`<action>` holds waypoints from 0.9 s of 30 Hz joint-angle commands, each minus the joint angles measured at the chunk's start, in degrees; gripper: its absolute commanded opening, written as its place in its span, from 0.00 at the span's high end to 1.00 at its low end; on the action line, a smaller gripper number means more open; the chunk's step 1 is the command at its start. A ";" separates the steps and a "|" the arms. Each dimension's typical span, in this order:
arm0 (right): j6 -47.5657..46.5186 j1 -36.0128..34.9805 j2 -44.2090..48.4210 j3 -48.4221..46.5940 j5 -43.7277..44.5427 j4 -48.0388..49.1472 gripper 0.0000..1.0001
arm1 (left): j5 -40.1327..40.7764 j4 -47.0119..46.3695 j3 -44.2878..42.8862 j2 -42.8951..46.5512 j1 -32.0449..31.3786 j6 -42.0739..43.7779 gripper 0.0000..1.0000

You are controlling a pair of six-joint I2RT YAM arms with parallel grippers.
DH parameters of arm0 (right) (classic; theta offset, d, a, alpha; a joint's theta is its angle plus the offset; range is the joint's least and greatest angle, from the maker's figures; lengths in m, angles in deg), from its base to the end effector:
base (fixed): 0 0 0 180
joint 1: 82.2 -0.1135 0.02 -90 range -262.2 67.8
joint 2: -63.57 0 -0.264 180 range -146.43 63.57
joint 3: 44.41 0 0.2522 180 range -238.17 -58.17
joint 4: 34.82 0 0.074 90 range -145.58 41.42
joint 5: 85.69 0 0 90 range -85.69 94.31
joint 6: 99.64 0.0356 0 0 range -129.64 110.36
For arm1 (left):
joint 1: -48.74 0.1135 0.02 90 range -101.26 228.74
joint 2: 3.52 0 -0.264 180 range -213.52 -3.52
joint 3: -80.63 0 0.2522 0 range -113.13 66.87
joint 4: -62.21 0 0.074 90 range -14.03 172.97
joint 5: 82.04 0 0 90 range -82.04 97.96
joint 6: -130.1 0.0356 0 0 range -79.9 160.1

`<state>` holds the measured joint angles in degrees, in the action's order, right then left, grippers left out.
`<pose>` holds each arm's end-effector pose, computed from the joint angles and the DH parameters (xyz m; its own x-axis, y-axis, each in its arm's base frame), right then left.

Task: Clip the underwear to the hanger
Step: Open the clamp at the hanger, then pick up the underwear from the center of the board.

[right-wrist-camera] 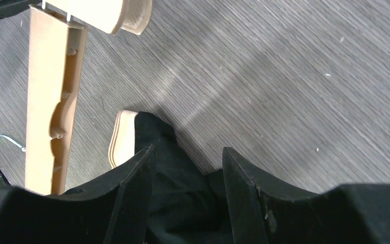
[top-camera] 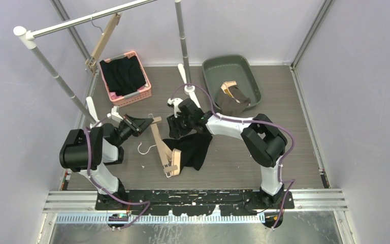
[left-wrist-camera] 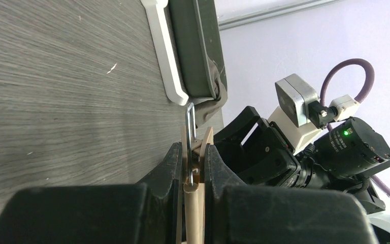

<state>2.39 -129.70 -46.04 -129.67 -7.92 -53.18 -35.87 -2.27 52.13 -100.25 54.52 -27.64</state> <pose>0.2770 0.3135 0.1844 -0.6203 -0.3754 -0.6887 -0.7121 0.6377 0.2937 0.2452 0.0000 0.1349 -0.5937 -0.7311 -0.3361 0.1727 0.2922 -0.9407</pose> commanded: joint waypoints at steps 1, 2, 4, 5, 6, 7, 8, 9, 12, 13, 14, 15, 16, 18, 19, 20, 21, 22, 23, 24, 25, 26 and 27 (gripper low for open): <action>-2.36 -0.81 -0.68 -4.03 -2.23 3.09 0.43 | -2.23 -3.61 0.58 2.06 1.60 -0.77 1.00; -2.45 -0.91 -0.96 -4.33 -2.33 3.18 0.43 | -2.29 -3.52 0.66 2.07 1.79 -0.66 1.00; -2.71 -1.07 -1.70 -5.01 -2.76 3.15 0.43 | -2.31 -3.27 0.91 2.03 2.30 -0.46 1.00; -2.93 -1.14 -2.13 -5.38 -2.98 3.09 0.43 | -2.42 -3.25 1.01 1.89 2.57 -0.45 1.00; -3.12 -1.22 -2.60 -5.80 -3.24 3.04 0.43 | -2.52 -3.31 1.07 1.75 2.85 -0.46 1.00; -3.32 -1.31 -3.02 -6.21 -3.50 2.88 0.43 | -2.68 -3.32 1.18 1.70 3.19 -0.48 1.00; -3.56 -1.45 -3.41 -6.56 -3.65 2.85 0.43 | -2.75 -3.34 1.32 1.66 3.45 -0.46 1.00; -3.84 -1.71 -3.76 -7.00 -3.83 2.83 0.43 | -2.75 -3.33 1.44 1.63 3.71 -0.46 1.00; -4.69 -2.39 -4.95 -8.53 -4.03 2.07 0.43 | -3.02 -3.33 1.64 1.49 4.34 -0.37 1.00; -4.93 -2.61 -5.41 -8.98 -4.01 1.83 0.43 | -3.13 -3.34 1.65 1.26 4.51 -0.37 1.00; -5.18 -2.78 -5.83 -9.60 -3.95 1.57 0.43 | -3.15 -3.33 1.65 1.18 4.65 -0.25 1.00; -5.37 -2.97 -6.31 -10.15 -4.01 1.24 0.43 | -3.18 -3.33 1.72 0.94 4.80 -0.20 1.00; -5.65 -3.14 -6.77 -10.60 -4.03 1.03 0.43 | -3.27 -3.39 1.73 0.66 4.91 -0.19 1.00; -5.94 -3.49 -7.56 -11.36 -3.95 0.61 0.43 | -3.51 -3.67 1.67 0.29 5.18 -0.32 1.00; -6.10 -3.66 -7.91 -11.76 -3.94 0.36 0.43 | -3.56 -3.68 1.65 0.17 5.28 -0.36 1.00; -6.26 -3.75 -8.34 -12.09 -3.94 0.09 0.43 | -3.56 -3.68 1.65 0.08 5.37 -0.37 1.00; -6.40 -3.88 -8.60 -12.37 -3.87 -0.07 0.43 | -3.54 -3.68 1.65 -0.02 5.45 -0.37 1.00; -6.41 -3.98 -8.81 -12.56 -3.86 -0.15 0.43 | -3.67 -3.68 1.65 0.01 5.51 -0.37 1.00; -6.50 -4.03 -8.92 -12.61 -3.87 -0.27 0.43 | -3.63 -3.68 1.60 -0.03 5.62 -0.37 1.00; -6.58 -4.12 -9.03 -12.61 -3.88 -0.37 0.43 | -3.69 -3.68 1.60 -0.18 5.69 -0.37 1.00; -6.57 -4.15 -9.11 -12.65 -3.91 -0.59 0.43 | -3.78 -3.72 1.56 -0.29 5.81 -0.37 1.00; -6.76 -4.24 -9.18 -12.69 -3.95 -0.78 0.43 | -3.87 -3.68 1.49 -0.43 5.86 -0.37 1.00; -6.85 -4.25 -9.22 -12.68 -3.94 -1.05 0.44 | -3.91 -3.68 1.47 -0.46 5.97 -0.37 1.00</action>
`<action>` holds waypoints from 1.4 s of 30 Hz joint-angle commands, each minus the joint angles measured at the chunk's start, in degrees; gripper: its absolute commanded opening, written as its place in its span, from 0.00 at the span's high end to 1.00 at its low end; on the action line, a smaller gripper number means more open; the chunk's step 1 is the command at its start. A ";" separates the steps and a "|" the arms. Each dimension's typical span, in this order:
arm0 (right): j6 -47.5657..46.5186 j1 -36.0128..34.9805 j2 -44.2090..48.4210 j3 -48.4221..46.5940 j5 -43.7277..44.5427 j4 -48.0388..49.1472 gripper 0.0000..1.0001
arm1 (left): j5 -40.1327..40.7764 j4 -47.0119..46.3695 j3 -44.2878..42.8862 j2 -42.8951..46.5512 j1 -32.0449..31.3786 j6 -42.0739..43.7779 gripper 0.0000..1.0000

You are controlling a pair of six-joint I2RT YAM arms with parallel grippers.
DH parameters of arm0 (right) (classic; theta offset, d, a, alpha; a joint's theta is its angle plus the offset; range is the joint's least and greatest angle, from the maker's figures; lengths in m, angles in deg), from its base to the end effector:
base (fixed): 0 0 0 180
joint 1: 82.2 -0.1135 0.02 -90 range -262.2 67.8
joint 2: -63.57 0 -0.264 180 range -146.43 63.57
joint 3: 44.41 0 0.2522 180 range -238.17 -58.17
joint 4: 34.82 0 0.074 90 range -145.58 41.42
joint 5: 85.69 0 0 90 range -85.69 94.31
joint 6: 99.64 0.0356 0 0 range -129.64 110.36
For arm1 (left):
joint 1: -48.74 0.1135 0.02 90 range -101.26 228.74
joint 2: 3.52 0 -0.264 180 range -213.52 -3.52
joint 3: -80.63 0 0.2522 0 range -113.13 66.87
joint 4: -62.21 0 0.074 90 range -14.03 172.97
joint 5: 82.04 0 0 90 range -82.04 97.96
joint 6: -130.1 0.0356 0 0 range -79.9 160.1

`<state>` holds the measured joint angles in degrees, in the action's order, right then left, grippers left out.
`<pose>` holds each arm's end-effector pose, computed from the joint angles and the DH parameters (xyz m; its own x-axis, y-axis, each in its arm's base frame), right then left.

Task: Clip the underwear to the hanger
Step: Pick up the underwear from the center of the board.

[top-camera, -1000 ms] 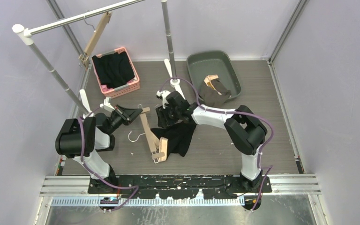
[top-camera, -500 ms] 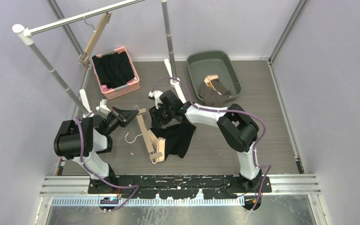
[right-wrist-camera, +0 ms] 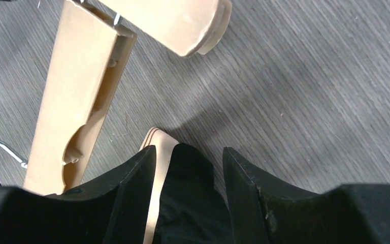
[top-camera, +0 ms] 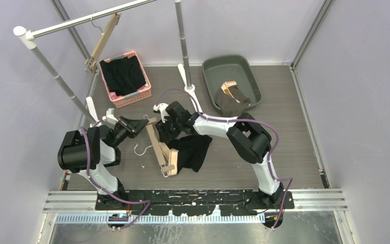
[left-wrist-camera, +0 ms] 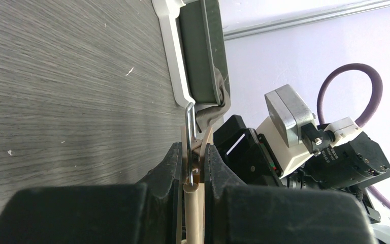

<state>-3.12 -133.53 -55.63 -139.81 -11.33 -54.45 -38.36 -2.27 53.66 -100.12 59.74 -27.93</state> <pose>0.2788 0.3637 0.1677 -0.5260 -0.4823 -0.7005 -0.8198 0.5069 0.2666 0.2369 0.0198 0.1305 -0.5665 -0.7626 -0.3124 0.1335 0.2892 -0.9479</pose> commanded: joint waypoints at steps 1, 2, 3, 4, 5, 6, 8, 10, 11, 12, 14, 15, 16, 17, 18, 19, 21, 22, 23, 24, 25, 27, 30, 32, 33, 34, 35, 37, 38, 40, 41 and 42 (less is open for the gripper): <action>-1.49 -0.43 0.30 -2.42 -0.60 -0.07 0.44 | -1.41 -3.68 -0.06 -0.70 0.74 -0.09 1.00; -1.53 -0.44 0.28 -2.31 -0.62 -0.15 0.45 | -1.47 -3.68 -0.12 -0.83 0.76 -0.10 1.00; -1.52 -0.44 0.33 -2.23 -0.62 -0.31 0.46 | -1.55 -3.68 -0.14 -0.87 0.77 -0.09 1.00; -1.58 -0.44 0.36 -2.12 -0.73 -0.36 0.46 | -1.49 -3.68 -0.17 -0.88 0.77 -0.09 1.00; -1.60 -0.44 0.37 -1.95 -0.74 -0.48 0.47 | -1.51 -3.68 -0.15 -0.99 0.85 -0.09 1.00; -1.67 -0.43 0.37 -1.81 -0.67 -0.46 0.48 | -1.50 -3.68 -0.15 -1.00 0.86 -0.09 1.00; -1.78 -0.44 0.30 -1.81 -0.62 -0.61 0.53 | -1.52 -3.68 -0.22 -1.05 0.86 -0.04 1.00; -1.98 -0.44 -0.01 -2.13 -0.73 -1.05 0.60 | -1.64 -3.68 -0.23 -1.27 0.83 -0.03 1.00; -1.98 -0.44 -0.12 -2.30 -0.87 -1.14 0.66 | -1.59 -3.68 -0.23 -1.29 0.87 0.00 1.00; -2.01 -0.44 -0.23 -2.36 -0.96 -1.19 0.72 | -1.65 -3.68 -0.23 -1.24 0.93 0.00 1.00; -1.92 -0.44 -0.17 -2.41 -0.73 -1.05 0.87 | -1.77 -3.68 -0.23 -1.24 0.87 0.07 1.00; -1.94 -0.44 0.03 -2.30 -0.48 -0.69 0.94 | -1.75 -3.68 -0.23 -1.11 0.94 0.06 1.00; -1.64 -0.44 0.40 -2.10 0.12 -0.05 0.97 | -1.84 -3.68 -0.23 -0.97 0.94 0.09 1.00; -1.15 -0.37 1.16 -1.62 0.94 1.01 0.99 | -1.96 -3.68 -0.23 -0.70 0.90 0.09 1.00; -0.76 -0.23 2.04 -0.84 1.77 2.27 0.99 | -2.07 -3.68 -0.19 -0.37 0.95 0.09 1.00; -0.16 -0.03 3.12 -0.01 2.39 4.03 0.99 | -2.26 -3.69 -0.19 0.07 0.87 0.09 1.00; 1.21 0.52 5.24 1.90 3.23 6.85 0.99 | -2.66 -3.68 -0.15 1.12 0.86 0.01 1.00; 1.91 0.87 6.33 2.84 3.96 8.06 0.99 | -2.81 -3.68 -0.08 1.71 0.86 0.00 1.00; 2.47 1.21 7.33 3.61 4.66 9.20 0.99 | -2.93 -3.68 -0.02 2.44 0.93 0.00 1.00; 2.97 1.49 8.34 4.23 5.75 10.07 0.99 | -3.02 -3.68 0.07 3.22 0.87 0.00 1.00; 3.40 1.84 9.25 4.86 6.58 10.90 0.99 | -3.15 -3.68 0.15 4.03 0.86 0.00 1.00; 4.02 2.55 10.87 5.95 7.48 12.25 0.99 | -3.11 -3.68 0.37 5.71 0.86 0.00 1.00; 4.53 3.45 12.95 7.20 8.27 13.61 0.99 | -2.77 -3.68 0.68 8.06 0.90 -0.13 1.00; 4.55 3.81 13.99 8.02 8.59 14.38 0.99 | -2.76 -3.68 0.73 8.72 0.86 -0.30 1.00; 4.51 3.99 14.59 8.40 9.00 15.11 0.99 | -2.83 -3.68 0.73 8.87 0.79 -0.34 1.00; 4.51 4.15 15.13 8.86 9.38 15.76 0.99 | -2.81 -3.68 0.73 8.97 0.78 -0.35 1.00; 4.52 4.28 15.80 9.35 9.66 16.40 0.99 | -2.81 -3.68 0.73 8.98 0.71 -0.39 1.00; 4.52 4.60 17.13 10.46 10.27 17.95 0.99 | -2.81 -3.68 0.65 8.99 0.40 -0.22 1.00; 4.55 4.79 17.79 10.94 10.54 18.61 0.99 | -2.85 -3.68 0.52 8.99 0.15 -0.18 1.00; 4.52 5.23 18.86 11.59 10.71 19.40 0.99 | -2.75 -3.68 0.26 8.97 -0.52 -0.02 1.00; 4.49 5.50 19.25 11.66 10.69 19.60 0.99 | -2.72 -3.68 0.09 8.93 -0.93 0.08 1.00; 4.29 5.68 19.60 11.65 10.71 19.68 0.99 | -2.73 -3.68 -0.07 8.84 -1.30 0.17 1.00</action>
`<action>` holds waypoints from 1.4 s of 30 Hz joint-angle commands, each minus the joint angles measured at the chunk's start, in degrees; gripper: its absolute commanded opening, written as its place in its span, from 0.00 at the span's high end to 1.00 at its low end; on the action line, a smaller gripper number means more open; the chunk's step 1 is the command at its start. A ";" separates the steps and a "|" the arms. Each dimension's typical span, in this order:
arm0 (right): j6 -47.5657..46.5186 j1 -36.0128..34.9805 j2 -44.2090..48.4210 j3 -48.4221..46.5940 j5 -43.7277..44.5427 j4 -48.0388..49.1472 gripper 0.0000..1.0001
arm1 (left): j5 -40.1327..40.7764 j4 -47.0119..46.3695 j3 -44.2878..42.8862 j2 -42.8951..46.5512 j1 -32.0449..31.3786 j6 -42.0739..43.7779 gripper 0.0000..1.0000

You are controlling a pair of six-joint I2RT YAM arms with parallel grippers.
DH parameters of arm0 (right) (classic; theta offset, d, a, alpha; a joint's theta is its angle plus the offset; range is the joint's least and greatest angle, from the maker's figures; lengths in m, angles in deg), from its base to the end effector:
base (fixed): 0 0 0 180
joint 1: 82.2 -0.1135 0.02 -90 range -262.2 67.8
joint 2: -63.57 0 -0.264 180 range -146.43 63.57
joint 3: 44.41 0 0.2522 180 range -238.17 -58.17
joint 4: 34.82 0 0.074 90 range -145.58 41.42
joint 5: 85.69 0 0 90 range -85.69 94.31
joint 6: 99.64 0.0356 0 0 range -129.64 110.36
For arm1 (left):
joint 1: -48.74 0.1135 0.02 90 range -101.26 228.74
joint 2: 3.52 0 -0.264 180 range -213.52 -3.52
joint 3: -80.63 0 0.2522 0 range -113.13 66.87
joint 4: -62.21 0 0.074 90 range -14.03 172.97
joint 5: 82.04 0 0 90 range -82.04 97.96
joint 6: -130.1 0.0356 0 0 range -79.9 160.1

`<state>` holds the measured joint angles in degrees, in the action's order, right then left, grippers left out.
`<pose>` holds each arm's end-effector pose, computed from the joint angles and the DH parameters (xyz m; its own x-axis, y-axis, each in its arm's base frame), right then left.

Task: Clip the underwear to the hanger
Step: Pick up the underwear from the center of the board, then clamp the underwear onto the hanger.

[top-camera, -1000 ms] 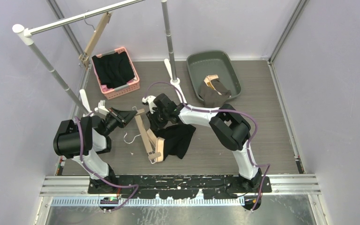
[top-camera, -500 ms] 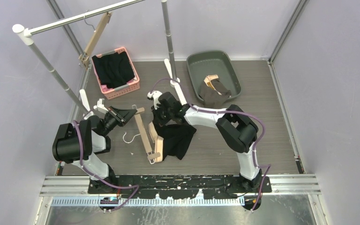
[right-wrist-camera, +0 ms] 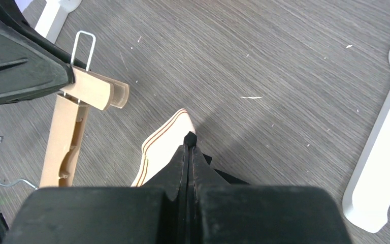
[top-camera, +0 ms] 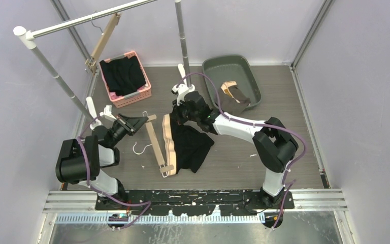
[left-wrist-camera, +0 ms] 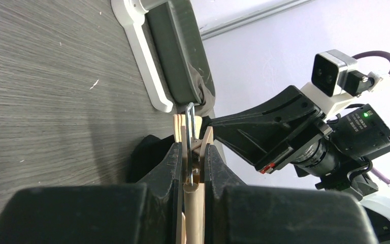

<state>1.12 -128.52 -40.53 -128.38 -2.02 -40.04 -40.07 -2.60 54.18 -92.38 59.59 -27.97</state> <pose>0.2872 0.3064 0.2359 -0.4375 -0.1895 -0.8790 -0.7186 0.6614 0.2151 0.2302 0.0172 0.1580 -0.5446 -0.7360 -0.4020 0.2636 0.3048 -0.9152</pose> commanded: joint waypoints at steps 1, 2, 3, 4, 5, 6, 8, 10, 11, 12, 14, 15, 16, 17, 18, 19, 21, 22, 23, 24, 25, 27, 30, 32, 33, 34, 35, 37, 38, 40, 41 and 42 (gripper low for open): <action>-0.07 0.96 4.85 0.17 1.41 5.27 0.99 | -1.06 -3.35 -0.81 1.08 -1.63 0.29 1.00; -0.18 1.16 5.16 0.19 1.33 5.31 0.99 | -0.95 -3.35 -0.98 1.08 -2.07 0.37 1.00; -0.17 1.37 5.47 0.19 1.28 5.35 0.99 | -0.78 -3.35 -1.16 1.06 -2.61 0.44 1.00; -0.28 1.62 5.67 0.19 1.24 5.35 0.99 | -0.68 -3.35 -1.38 1.11 -3.13 0.52 1.00; -0.38 1.80 5.93 0.17 1.23 5.35 0.99 | -0.56 -3.35 -1.60 0.98 -3.83 0.70 1.00; -0.47 2.03 6.14 0.17 1.16 5.35 0.99 | -0.47 -3.35 -1.78 0.83 -4.41 0.74 1.00; -0.40 2.50 6.50 0.24 0.87 5.42 0.99 | -0.12 -3.35 -2.09 0.54 -5.25 0.83 1.00; -0.54 2.77 6.85 0.42 0.71 5.44 0.99 | 0.24 -3.35 -2.31 0.29 -6.00 0.94 1.00; -0.56 2.81 7.07 0.43 0.70 5.44 0.99 | 0.37 -3.35 -2.41 0.24 -6.28 1.00 1.00; -0.62 2.92 7.25 0.56 0.66 5.41 0.99 | 0.44 -3.35 -2.49 0.10 -6.55 1.01 1.00; -0.63 3.08 7.61 0.79 0.46 5.55 0.99 | 0.61 -3.35 -2.65 -0.06 -6.98 1.18 1.00; -0.61 3.13 7.79 0.85 0.35 5.49 0.99 | 0.69 -3.35 -2.75 -0.19 -7.34 1.14 1.00; -0.63 3.17 7.98 0.98 0.27 5.45 0.99 | 0.77 -3.35 -2.84 -0.24 -7.64 1.21 1.00; -0.68 3.16 8.13 1.05 0.29 5.52 0.99 | 0.86 -3.35 -2.91 -0.34 -7.95 1.31 1.00; -0.75 3.23 8.20 1.05 0.27 5.53 0.99 | 1.02 -3.35 -2.99 -0.39 -8.29 1.36 1.00; -0.82 3.30 8.28 1.12 0.19 5.53 0.99 | 1.14 -3.35 -3.10 -0.41 -8.75 1.43 1.00; -0.88 3.31 8.46 1.22 0.09 5.48 0.99 | 1.39 -3.35 -3.37 -0.50 -9.56 1.60 1.00; -0.87 3.29 8.53 1.22 0.09 5.44 0.99 | 1.44 -3.35 -3.47 -0.52 -9.92 1.67 1.00; -0.90 3.31 8.60 1.29 0.09 5.44 0.99 | 1.57 -3.35 -3.56 -0.46 -10.16 1.78 1.00; -0.92 3.35 8.64 1.24 0.01 5.40 0.99 | 1.72 -3.35 -3.57 -0.58 -10.37 1.84 1.00; -0.91 3.41 8.71 1.29 -0.04 5.40 0.99 | 1.82 -3.35 -3.57 -0.61 -10.57 1.89 1.00; -0.91 3.37 8.81 1.39 -0.09 5.41 0.99 | 1.97 -3.35 -3.65 -0.74 -10.84 2.02 1.00; -0.92 3.37 8.84 1.64 -0.09 5.52 0.99 | 1.99 -3.35 -3.74 -1.07 -11.06 2.07 1.00; -0.85 3.39 8.82 1.58 -0.15 5.44 0.99 | 2.11 -3.35 -3.83 -1.28 -11.26 2.15 1.00; -0.88 3.43 8.82 1.57 -0.17 5.48 0.99 | 2.08 -3.36 -3.88 -1.24 -11.38 2.16 1.00; -0.92 3.38 8.78 1.53 -0.24 5.52 0.99 | 2.14 -3.35 -3.92 -1.26 -11.46 2.14 1.00; -0.92 3.40 8.74 1.49 -0.24 5.53 0.99 | 2.23 -3.35 -3.99 -1.19 -11.53 2.15 1.00; -0.91 3.41 8.58 1.38 -0.35 5.53 0.99 | 2.44 -3.35 -3.97 -1.15 -11.83 2.16 1.00; -0.91 3.39 8.49 1.33 -0.43 5.45 0.99 | 2.58 -3.35 -4.01 -1.10 -11.89 2.20 1.00; -0.92 3.35 8.32 1.26 -0.44 5.44 0.99 | 2.79 -3.35 -3.94 -1.04 -12.04 2.15 1.00; -0.90 3.42 8.25 1.20 -0.44 5.44 0.99 | 2.91 -3.37 -3.93 -0.92 -12.08 2.15 1.00; -0.92 3.42 8.14 1.14 -0.44 5.44 0.99 | 3.02 -3.35 -3.92 -0.84 -12.09 2.13 1.00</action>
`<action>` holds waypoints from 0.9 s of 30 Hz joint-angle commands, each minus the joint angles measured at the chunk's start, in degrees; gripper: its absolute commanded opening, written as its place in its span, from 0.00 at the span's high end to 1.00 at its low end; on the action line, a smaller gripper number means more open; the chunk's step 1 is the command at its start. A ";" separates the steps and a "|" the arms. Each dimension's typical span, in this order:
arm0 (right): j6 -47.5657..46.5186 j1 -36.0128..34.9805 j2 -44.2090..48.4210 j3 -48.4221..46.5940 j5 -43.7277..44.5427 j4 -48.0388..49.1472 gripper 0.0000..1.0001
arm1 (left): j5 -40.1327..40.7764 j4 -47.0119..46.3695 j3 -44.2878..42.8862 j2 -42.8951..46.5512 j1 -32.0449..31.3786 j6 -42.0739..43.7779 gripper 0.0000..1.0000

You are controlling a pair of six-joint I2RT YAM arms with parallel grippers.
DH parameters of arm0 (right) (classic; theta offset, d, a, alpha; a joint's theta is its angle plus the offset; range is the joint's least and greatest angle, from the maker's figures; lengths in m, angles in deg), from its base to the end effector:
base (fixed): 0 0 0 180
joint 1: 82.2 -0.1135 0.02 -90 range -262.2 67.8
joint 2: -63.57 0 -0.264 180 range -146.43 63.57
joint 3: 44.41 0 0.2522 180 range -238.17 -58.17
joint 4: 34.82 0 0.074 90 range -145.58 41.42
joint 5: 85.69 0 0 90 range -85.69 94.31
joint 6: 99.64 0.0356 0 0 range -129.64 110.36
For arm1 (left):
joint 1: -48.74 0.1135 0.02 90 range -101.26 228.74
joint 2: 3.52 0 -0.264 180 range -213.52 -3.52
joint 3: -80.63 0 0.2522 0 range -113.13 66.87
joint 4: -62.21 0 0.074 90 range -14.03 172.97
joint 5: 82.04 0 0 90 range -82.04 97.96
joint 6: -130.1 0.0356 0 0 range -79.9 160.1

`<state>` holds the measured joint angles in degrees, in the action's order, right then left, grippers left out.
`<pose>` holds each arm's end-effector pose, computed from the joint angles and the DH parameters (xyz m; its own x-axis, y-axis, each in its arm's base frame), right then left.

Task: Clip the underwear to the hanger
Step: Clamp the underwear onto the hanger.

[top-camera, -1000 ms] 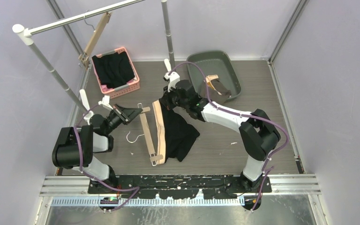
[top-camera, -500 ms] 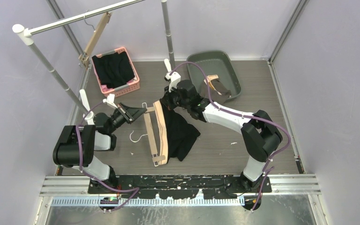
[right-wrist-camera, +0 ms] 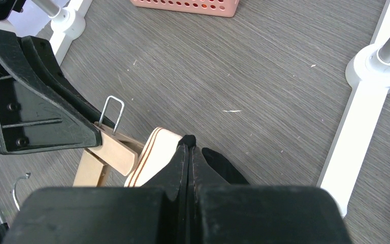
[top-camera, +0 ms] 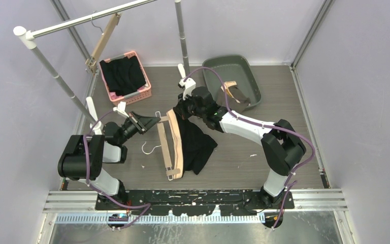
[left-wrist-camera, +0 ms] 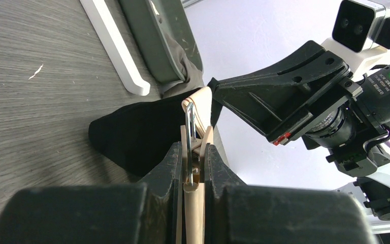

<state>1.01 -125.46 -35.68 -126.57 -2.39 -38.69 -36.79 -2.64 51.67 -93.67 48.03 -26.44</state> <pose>0.2925 0.2810 0.2608 -0.3965 -0.1211 -0.9100 -0.6987 0.6827 0.2136 0.2410 -0.0281 0.1629 -0.6271 -0.6438 -0.4385 0.3417 0.2785 -0.8976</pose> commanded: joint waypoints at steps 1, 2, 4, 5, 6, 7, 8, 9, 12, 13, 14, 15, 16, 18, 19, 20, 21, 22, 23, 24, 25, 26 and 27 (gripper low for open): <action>-0.81 0.37 3.19 -0.68 -0.07 4.08 0.99 | -0.22 -3.31 -1.41 0.52 -0.52 0.55 1.00; -0.77 0.34 3.06 -0.67 -0.07 4.08 0.99 | -0.09 -3.31 -1.37 0.63 -0.52 0.54 1.00; -0.67 0.30 2.87 -0.71 -0.07 4.13 0.99 | -0.01 -3.31 -1.42 0.88 -0.52 0.32 1.00; -0.72 0.37 2.83 -0.76 -0.15 4.11 0.99 | 0.07 -3.31 -1.38 1.05 -0.60 0.28 1.00; -0.65 0.37 2.77 -0.72 -0.22 4.21 0.99 | 0.06 -3.31 -1.33 1.11 -0.61 0.26 1.00; -0.64 0.30 2.74 -0.72 -0.26 4.28 0.99 | 0.13 -3.31 -1.32 1.18 -0.65 0.21 1.00; -0.62 0.37 2.67 -0.80 -0.32 4.34 0.99 | 0.12 -3.31 -1.40 1.12 -0.69 0.19 1.00; -0.51 0.33 2.58 -0.87 -0.32 4.37 0.99 | 0.22 -3.28 -1.40 1.26 -0.74 0.12 1.00; -0.50 0.31 2.18 -1.16 -0.43 4.22 0.99 | 0.36 -3.31 -1.48 1.45 -0.87 -0.03 1.00; -0.52 0.37 2.13 -1.16 -0.50 4.18 0.99 | 0.41 -3.31 -1.53 1.63 -0.95 -0.07 1.00; -0.49 0.36 2.06 -1.20 -0.51 4.26 0.99 | 0.41 -3.31 -1.46 1.75 -0.96 -0.12 1.00; -0.54 0.31 2.04 -1.21 -0.51 4.26 0.99 | 0.48 -3.31 -1.49 1.80 -1.01 -0.16 1.00; -0.50 0.29 1.97 -1.23 -0.56 4.26 0.99 | 0.52 -3.31 -1.52 1.88 -1.04 -0.29 1.00; -0.45 0.33 1.66 -1.37 -0.62 4.26 0.99 | 0.70 -3.31 -1.50 2.04 -1.05 -0.42 1.00; -0.44 0.36 1.54 -1.44 -0.83 4.26 0.99 | 0.75 -3.31 -1.50 2.17 -1.05 -0.47 1.00; -0.34 0.30 1.47 -1.50 -0.93 4.18 0.99 | 0.76 -3.31 -1.50 2.28 -1.05 -0.51 1.00; -0.39 0.35 1.35 -1.55 -0.92 4.24 0.99 | 0.78 -3.31 -1.50 2.33 -1.05 -0.52 1.00; -0.31 0.37 1.21 -1.58 -1.02 4.26 0.99 | 0.91 -3.31 -1.50 2.46 -1.11 -0.60 1.00; -0.24 0.33 1.04 -1.60 -1.13 4.26 0.99 | 0.91 -3.31 -1.56 2.55 -1.11 -0.60 1.00; -0.20 0.35 0.87 -1.67 -1.20 4.26 0.99 | 0.98 -3.31 -1.57 2.53 -1.12 -0.70 1.00; -0.18 0.31 0.72 -1.79 -1.29 4.26 0.99 | 1.00 -3.31 -1.58 2.67 -1.12 -0.69 1.00; -0.06 0.30 0.65 -1.89 -1.33 4.26 0.99 | 1.05 -3.31 -1.63 2.69 -1.21 -0.69 1.00; -0.03 0.29 0.63 -1.91 -1.34 4.33 0.99 | 0.99 -3.31 -1.67 2.59 -1.27 -0.75 1.00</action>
<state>1.06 -125.46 -35.70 -126.59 -3.20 -38.64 -35.78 -2.64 51.65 -92.78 47.26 -26.53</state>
